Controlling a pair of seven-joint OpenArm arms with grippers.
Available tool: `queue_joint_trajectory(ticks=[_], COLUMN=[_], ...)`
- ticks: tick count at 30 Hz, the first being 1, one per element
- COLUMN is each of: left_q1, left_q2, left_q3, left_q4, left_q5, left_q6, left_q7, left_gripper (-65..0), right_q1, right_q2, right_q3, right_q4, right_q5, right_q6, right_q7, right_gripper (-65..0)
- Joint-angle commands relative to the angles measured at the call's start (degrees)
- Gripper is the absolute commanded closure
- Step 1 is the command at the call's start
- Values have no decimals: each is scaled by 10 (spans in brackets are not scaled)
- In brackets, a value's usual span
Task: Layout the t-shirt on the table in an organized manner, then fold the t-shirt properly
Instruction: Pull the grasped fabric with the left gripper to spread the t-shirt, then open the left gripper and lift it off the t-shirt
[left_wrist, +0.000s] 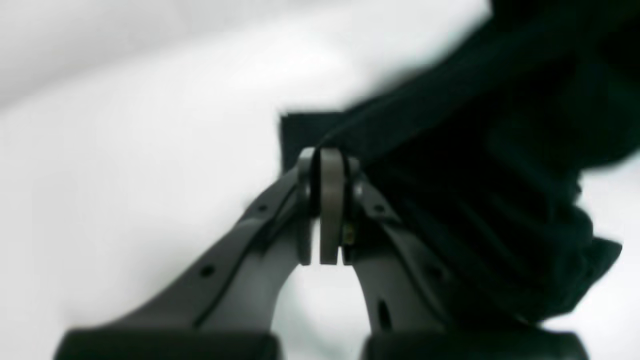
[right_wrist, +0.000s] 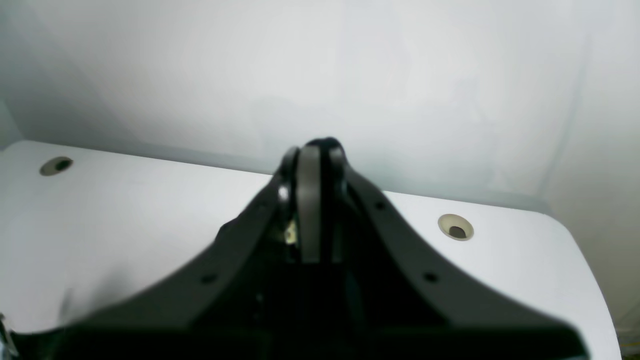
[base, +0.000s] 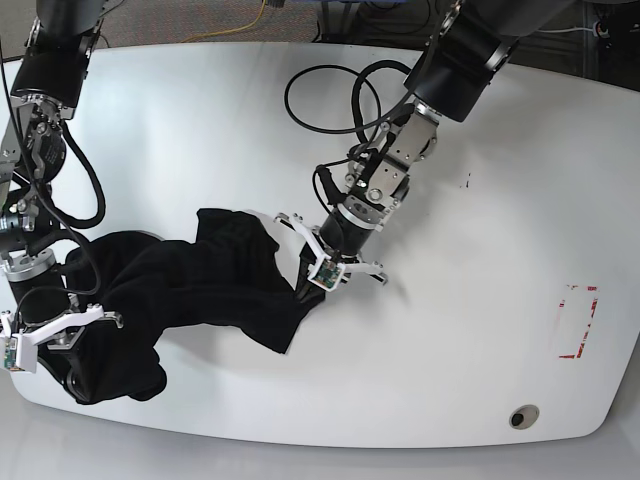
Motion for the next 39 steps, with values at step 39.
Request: queue_joint_trajectory(ticks=[39], left_q1=[59], left_q2=[-131], left_q3=[-74], left_q4=[239], left_q5=[-2], left_q6=[-72], left_q7=[81], left_gripper=[-219], right_q1=[19], right_q2=[-44], right_q3=[1], right_q4=[8], right_q5=[-1], right_q6=[-1], right_q7=[17], right_gripper=[0])
